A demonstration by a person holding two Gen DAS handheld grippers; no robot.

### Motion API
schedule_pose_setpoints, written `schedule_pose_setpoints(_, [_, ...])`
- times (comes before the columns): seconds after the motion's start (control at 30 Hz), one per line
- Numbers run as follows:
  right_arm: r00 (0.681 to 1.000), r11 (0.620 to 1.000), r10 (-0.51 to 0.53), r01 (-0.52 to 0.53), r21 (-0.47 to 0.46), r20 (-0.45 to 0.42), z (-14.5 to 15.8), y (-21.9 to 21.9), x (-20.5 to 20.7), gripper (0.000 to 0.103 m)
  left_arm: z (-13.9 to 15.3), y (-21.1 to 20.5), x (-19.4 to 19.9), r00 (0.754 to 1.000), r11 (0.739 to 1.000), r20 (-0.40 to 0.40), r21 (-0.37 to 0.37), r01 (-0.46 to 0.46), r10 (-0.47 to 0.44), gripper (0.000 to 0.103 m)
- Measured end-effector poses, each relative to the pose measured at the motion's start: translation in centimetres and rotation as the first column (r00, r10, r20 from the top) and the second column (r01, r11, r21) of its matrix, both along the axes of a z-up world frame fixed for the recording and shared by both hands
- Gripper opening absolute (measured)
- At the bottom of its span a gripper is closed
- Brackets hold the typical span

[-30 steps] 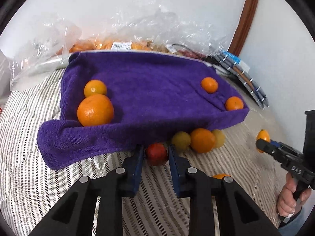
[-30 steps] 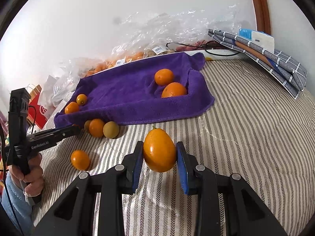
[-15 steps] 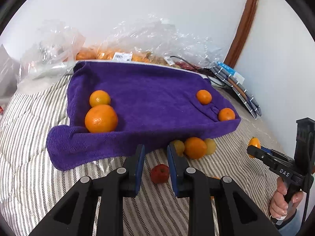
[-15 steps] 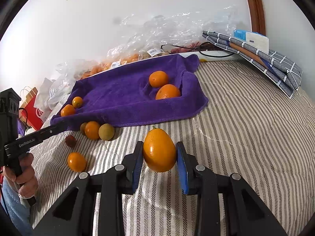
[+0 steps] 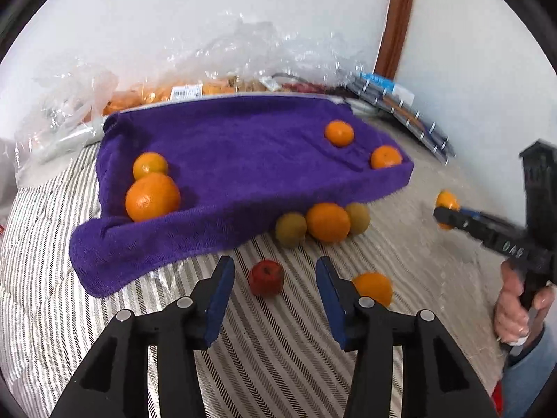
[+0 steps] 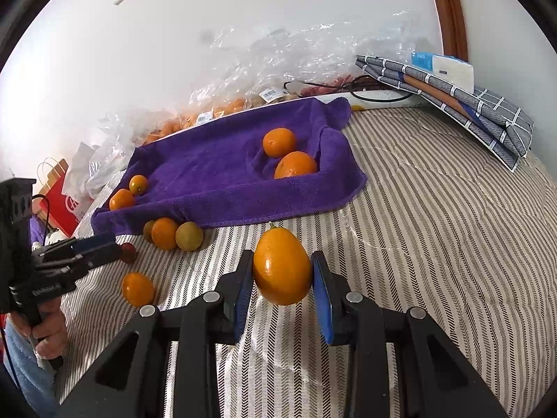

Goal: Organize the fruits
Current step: 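Grasp the small red fruit with the left tool while the right tool holds the oval fruit, then carry both held fruits onto the purple towel and open both tools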

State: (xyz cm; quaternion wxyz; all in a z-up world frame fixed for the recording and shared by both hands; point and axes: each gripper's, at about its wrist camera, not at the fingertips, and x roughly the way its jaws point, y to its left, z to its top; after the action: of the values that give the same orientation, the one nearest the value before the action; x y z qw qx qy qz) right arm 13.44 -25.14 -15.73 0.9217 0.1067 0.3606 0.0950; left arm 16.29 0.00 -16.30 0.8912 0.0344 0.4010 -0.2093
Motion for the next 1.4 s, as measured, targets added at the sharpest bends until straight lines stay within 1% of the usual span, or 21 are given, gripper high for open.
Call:
schedule_pose_setpoints(0.13, [1.0,1.0,0.015,-0.015,0.003,-0.002,-0.1,0.1,0.0,0.033,-0.9,-0.4,0.3,1.0,0.999,-0.023,0.044,-0.004,0.005,0.046])
schedule_pose_setpoints(0.2, [1.0,1.0,0.025,-0.025,0.008,0.0,0.0,0.2,0.0,0.033,-1.1,-0.6,0.3,1.0,0.998,-0.023,0.056,0.005,-0.004,0.043])
schedule_pose_setpoints(0.23, [1.0,1.0,0.029,-0.029,0.011,0.001,0.0,0.2,0.0,0.033,-1.2,-0.7,0.2,1.0,0.998,-0.022,0.064,0.007,-0.005,0.038])
schedule_pose_setpoints(0.33, [0.999,0.999,0.041,-0.041,0.014,0.002,0.0,0.3,0.0,0.033,-1.2,-1.0,0.1,1.0,0.997,-0.018,0.073,0.015,-0.014,0.036])
schedule_pose_setpoints(0.37, [0.999,0.999,0.043,-0.043,0.016,0.004,0.0,0.3,-0.1,0.033,-1.2,-1.0,0.1,1.0,0.997,-0.018,0.071,0.017,-0.015,0.033])
schedule_pose_setpoints(0.5, [0.999,0.999,0.05,-0.05,0.02,0.003,0.0,0.4,0.0,0.033,-1.1,-0.6,0.2,0.999,0.999,-0.026,0.043,0.023,-0.022,0.033])
schedule_pose_setpoints(0.67, [0.998,0.998,0.059,-0.059,0.024,0.001,-0.1,0.4,0.0,0.033,-1.2,-0.5,0.4,0.999,1.0,-0.032,0.027,0.017,-0.016,0.032])
schedule_pose_setpoints(0.7, [0.998,0.998,0.06,-0.06,0.024,0.002,0.0,0.4,0.0,0.033,-1.2,-0.5,0.4,0.999,1.0,-0.032,0.027,0.015,-0.014,0.031])
schedule_pose_setpoints(0.73, [0.998,0.998,0.062,-0.062,0.025,0.003,0.0,0.4,0.0,0.033,-1.1,-0.6,0.5,0.999,1.0,-0.031,0.027,0.013,-0.012,0.025])
schedule_pose_setpoints(0.77, [0.998,0.998,0.063,-0.063,0.025,0.003,0.0,0.4,0.0,0.033,-1.2,-0.6,0.5,0.999,1.0,-0.034,0.023,0.009,-0.009,0.023])
schedule_pose_setpoints(0.93, [0.998,0.998,0.063,-0.063,0.025,0.002,0.0,0.5,0.0,0.033,-1.1,0.2,0.9,0.999,0.999,-0.047,-0.031,-0.012,0.01,0.023])
schedule_pose_setpoints(1.2, [0.999,0.998,0.047,-0.047,0.031,0.025,0.2,0.2,-0.3,0.033,0.6,1.3,0.5,0.999,0.993,0.008,-0.11,-0.035,0.036,0.023])
schedule_pose_setpoints(1.23, [0.999,0.999,0.042,-0.043,0.027,0.029,0.2,0.2,-0.4,0.033,0.9,1.6,0.5,0.999,0.992,0.014,-0.118,-0.043,0.045,0.023])
schedule_pose_setpoints(1.3, [0.999,0.999,0.037,-0.037,-0.017,0.029,0.7,0.6,-0.3,0.033,1.6,2.2,0.7,0.998,0.988,0.013,-0.142,-0.061,0.064,0.023])
schedule_pose_setpoints(1.37, [0.998,0.997,0.051,-0.049,-0.053,0.026,1.4,1.2,0.2,0.033,2.4,2.8,1.0,0.996,0.984,0.008,-0.16,-0.084,0.087,0.023])
schedule_pose_setpoints(1.4, [0.997,0.996,0.069,-0.067,-0.057,0.038,2.3,1.5,0.6,0.033,2.9,3.0,1.1,0.995,0.983,0.011,-0.16,-0.093,0.096,0.023])
